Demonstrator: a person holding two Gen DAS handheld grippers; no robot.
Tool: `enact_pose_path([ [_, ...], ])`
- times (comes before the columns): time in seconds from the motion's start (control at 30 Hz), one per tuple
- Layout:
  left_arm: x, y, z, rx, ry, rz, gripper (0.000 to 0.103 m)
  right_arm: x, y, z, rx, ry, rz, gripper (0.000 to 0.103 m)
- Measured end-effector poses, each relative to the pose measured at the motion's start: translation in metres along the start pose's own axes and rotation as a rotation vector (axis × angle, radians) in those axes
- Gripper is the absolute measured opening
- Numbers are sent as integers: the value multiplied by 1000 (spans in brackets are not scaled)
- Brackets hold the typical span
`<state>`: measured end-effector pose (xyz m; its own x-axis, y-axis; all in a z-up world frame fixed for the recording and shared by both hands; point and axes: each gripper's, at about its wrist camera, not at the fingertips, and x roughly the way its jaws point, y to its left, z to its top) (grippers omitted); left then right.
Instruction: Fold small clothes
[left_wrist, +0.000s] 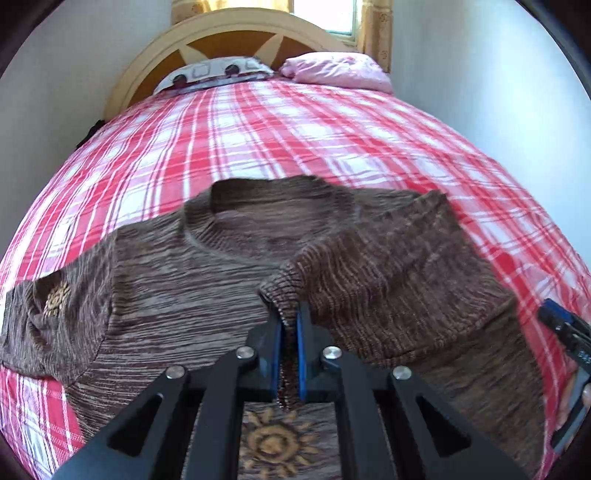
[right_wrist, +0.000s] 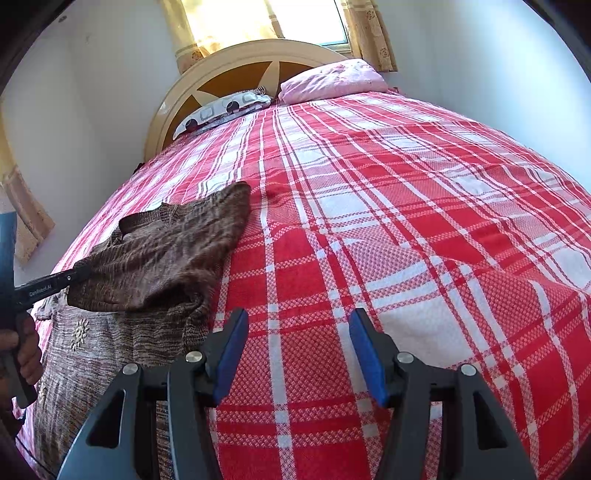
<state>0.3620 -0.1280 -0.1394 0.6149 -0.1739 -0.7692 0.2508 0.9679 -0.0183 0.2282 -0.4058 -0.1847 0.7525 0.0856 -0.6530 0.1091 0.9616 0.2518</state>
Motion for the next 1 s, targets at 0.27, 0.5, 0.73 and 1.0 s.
enact_pose_path([
  [0.27, 18, -3, -13, 19, 34, 49, 15, 0, 3, 0, -15, 2, -7, 60],
  [0.5, 0, 8, -19, 15, -17, 89, 53, -17, 64, 15, -226, -44, 67, 60],
  [0.73, 11, 27, 7, -100, 25, -91, 52, 20, 127, 32, -375, 20, 211, 60],
  [1.0, 29, 30, 18, -182, -5, -150, 13, 60, 118, 18, -303, 131, 182, 60],
])
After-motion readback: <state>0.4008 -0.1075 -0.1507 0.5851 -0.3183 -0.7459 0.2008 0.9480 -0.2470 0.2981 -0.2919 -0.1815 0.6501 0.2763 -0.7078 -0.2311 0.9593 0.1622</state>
